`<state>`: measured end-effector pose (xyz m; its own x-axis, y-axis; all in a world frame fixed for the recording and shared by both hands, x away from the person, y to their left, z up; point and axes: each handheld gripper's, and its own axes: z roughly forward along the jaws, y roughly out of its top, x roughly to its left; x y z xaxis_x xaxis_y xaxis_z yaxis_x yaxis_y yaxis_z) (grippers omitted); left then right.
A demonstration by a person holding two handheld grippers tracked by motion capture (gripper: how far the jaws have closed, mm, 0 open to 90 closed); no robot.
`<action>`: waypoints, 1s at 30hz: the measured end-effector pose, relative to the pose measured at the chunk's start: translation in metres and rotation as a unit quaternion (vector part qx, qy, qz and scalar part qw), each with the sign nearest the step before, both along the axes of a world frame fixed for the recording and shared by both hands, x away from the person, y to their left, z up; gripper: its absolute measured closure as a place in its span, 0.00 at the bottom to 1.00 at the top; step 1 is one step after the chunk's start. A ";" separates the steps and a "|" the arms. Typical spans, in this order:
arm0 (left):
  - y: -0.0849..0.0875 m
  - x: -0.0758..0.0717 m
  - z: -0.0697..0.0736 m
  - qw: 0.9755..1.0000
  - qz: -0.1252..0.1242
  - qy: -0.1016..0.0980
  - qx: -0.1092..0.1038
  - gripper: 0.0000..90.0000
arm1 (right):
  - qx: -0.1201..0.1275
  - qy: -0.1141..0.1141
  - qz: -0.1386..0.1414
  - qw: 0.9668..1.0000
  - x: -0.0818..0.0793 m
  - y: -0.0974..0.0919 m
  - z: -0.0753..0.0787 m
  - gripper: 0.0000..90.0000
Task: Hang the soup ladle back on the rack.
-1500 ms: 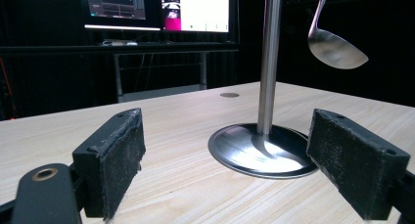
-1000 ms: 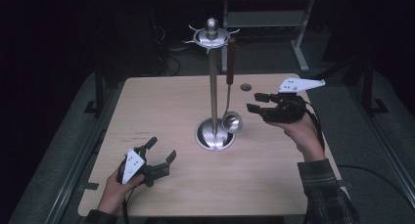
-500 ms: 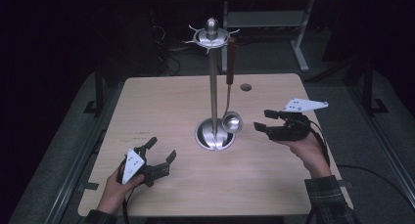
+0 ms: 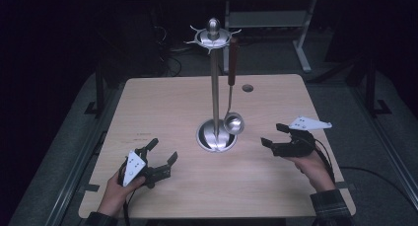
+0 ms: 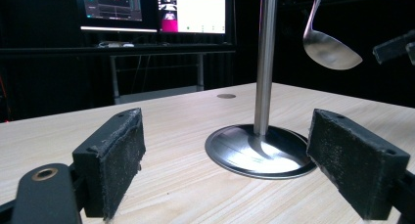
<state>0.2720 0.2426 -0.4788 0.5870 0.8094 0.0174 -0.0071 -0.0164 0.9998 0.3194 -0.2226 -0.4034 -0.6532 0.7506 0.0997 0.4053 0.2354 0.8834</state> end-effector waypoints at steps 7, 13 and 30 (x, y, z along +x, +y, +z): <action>0.000 -0.001 0.000 1.000 -0.002 0.001 0.001 0.15 | -0.026 0.017 -0.027 0.999 -0.010 -0.007 -0.026 0.15; 0.000 -0.001 0.000 1.000 -0.002 0.001 0.000 0.15 | -0.033 0.022 -0.044 0.998 -0.023 -0.014 -0.044 0.15; 0.000 -0.001 0.000 1.000 -0.001 0.001 -0.001 0.15 | -0.057 0.049 -0.070 0.995 -0.044 -0.030 -0.073 0.14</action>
